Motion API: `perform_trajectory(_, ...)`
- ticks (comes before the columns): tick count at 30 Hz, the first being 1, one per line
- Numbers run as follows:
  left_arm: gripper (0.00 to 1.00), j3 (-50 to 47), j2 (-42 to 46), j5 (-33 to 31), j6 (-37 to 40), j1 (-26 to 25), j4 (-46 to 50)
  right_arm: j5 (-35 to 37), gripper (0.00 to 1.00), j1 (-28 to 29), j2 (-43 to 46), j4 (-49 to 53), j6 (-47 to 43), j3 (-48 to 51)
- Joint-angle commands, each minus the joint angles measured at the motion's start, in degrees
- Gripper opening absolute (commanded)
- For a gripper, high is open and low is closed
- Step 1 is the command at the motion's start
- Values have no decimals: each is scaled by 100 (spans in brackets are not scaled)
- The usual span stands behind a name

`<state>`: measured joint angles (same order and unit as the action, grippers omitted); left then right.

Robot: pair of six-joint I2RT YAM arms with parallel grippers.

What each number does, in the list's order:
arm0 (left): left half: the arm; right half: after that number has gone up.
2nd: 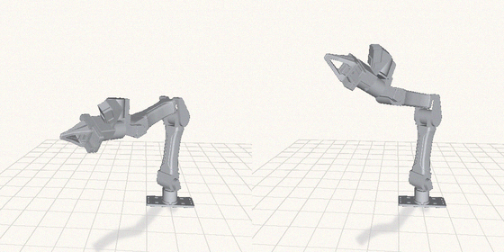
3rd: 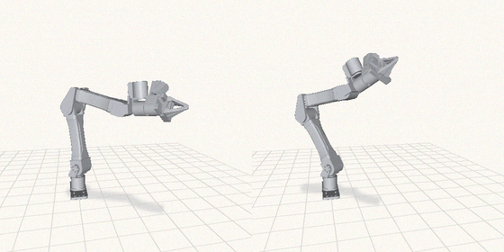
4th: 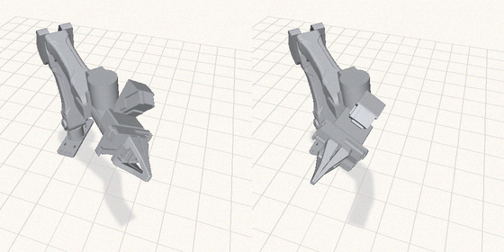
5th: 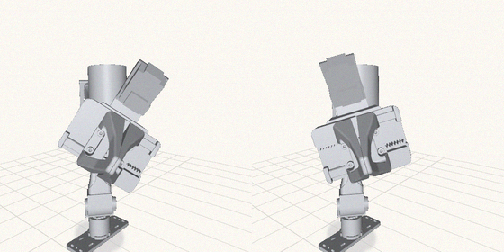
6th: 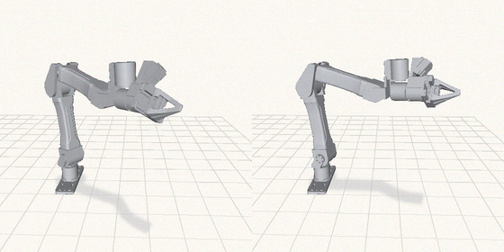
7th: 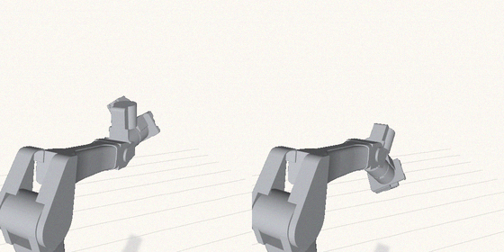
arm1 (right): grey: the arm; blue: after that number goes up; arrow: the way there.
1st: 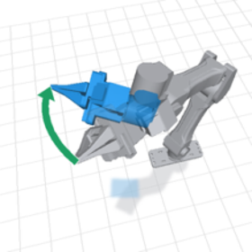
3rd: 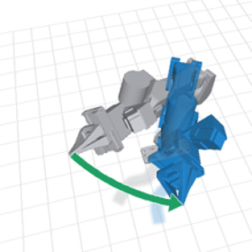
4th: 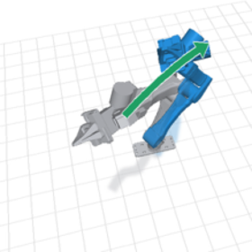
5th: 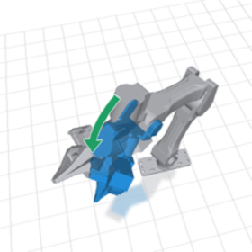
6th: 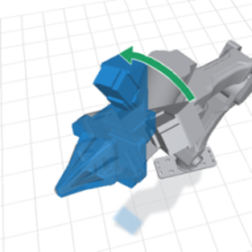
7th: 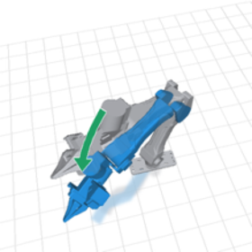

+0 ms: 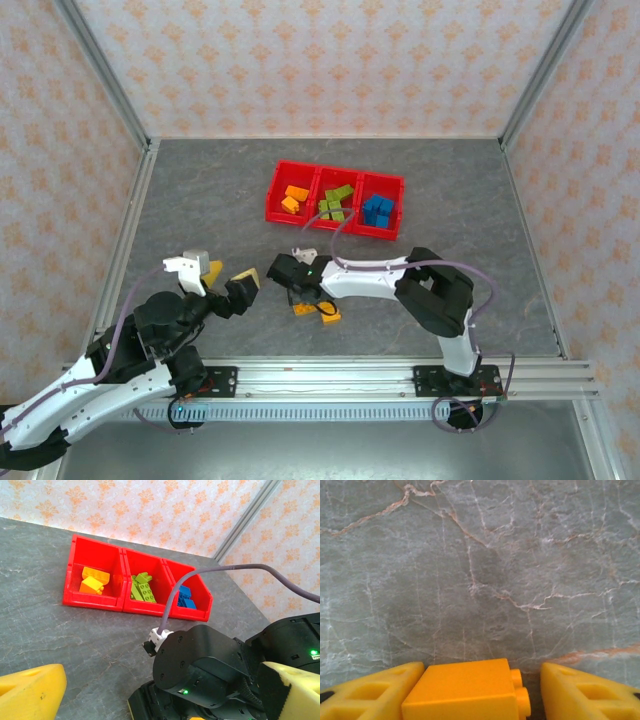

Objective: Sort the legos into containers by color
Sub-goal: Pick up the lego from the bottom-center of the table, then place the lego in the container.

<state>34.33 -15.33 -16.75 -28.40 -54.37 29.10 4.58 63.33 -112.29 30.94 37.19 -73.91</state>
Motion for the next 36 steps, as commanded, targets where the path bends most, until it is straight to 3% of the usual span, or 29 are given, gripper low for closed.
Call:
perform_trajectory(1, 99, -52, 30, -48, 89, -7, -89, 105, 52, 28, -100, -103, 1, -126)
perform_trajectory(4, 99, -58, 29, -58, 88, -5, -94, 122, 40, 27, -74, -75, -35, -189)
perform_trajectory(14, 99, -62, 14, -56, 87, -5, -91, 299, 27, -10, 423, -230, -374, -620)
perform_trajectory(21, 99, -59, 5, -66, 87, -8, -97, 527, 25, -404, 318, -176, -916, -1629)
perform_trajectory(26, 99, -58, 7, -82, 90, -9, -97, 193, 25, -916, -94, -375, -1356, -2437)
perform_trajectory(32, 99, -52, 12, -109, 73, -4, -67, -485, 26, -1470, -899, -706, -1800, -3371)
perform_trajectory(36, 99, -50, 22, -147, 65, -7, -63, -438, 30, -1727, -1697, -499, -2027, -4334)
